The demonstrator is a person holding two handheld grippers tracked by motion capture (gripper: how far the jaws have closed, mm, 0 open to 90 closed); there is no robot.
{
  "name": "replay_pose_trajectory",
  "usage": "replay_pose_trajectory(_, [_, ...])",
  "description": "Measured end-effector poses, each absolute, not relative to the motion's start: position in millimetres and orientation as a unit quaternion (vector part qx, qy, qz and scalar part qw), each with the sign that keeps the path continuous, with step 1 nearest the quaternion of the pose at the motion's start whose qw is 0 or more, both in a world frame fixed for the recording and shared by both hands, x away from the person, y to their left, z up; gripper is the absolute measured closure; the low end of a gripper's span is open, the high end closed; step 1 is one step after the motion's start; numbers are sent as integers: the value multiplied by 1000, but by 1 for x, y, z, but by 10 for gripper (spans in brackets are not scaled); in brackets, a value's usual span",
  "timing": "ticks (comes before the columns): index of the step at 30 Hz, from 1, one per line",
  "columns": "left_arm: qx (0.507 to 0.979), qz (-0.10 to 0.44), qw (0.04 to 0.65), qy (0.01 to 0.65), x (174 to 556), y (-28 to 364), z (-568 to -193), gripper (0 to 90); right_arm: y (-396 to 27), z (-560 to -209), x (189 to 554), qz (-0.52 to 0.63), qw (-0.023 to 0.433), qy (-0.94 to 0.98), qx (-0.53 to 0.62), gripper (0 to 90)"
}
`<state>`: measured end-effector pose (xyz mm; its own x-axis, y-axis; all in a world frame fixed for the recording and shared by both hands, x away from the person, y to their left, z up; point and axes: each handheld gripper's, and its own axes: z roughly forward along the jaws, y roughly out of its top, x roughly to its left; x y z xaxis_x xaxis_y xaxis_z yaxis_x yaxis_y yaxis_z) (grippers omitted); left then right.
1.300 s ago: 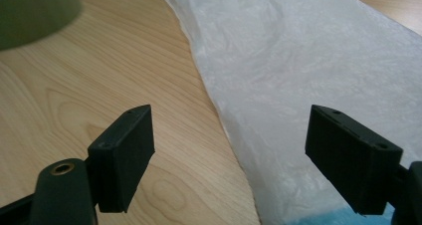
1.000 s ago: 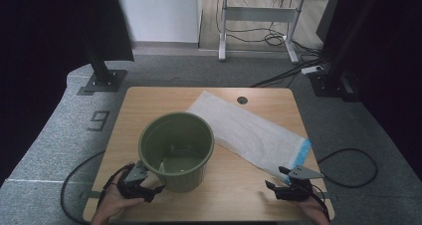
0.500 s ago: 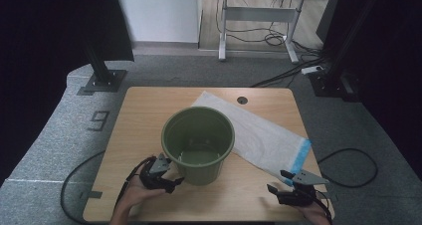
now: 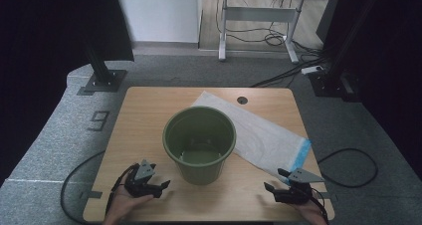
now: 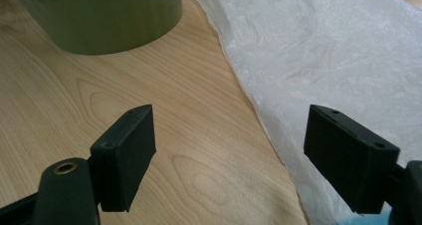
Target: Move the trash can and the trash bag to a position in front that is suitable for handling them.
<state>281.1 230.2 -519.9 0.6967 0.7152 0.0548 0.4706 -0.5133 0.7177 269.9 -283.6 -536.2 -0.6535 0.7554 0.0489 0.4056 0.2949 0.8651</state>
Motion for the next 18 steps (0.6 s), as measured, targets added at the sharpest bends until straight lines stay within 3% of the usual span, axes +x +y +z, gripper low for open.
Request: replay_pose_trajectory(18, [839, 176, 331, 396, 266, 265, -532, 164, -276, -534, 284, 448, 211, 776, 391, 199])
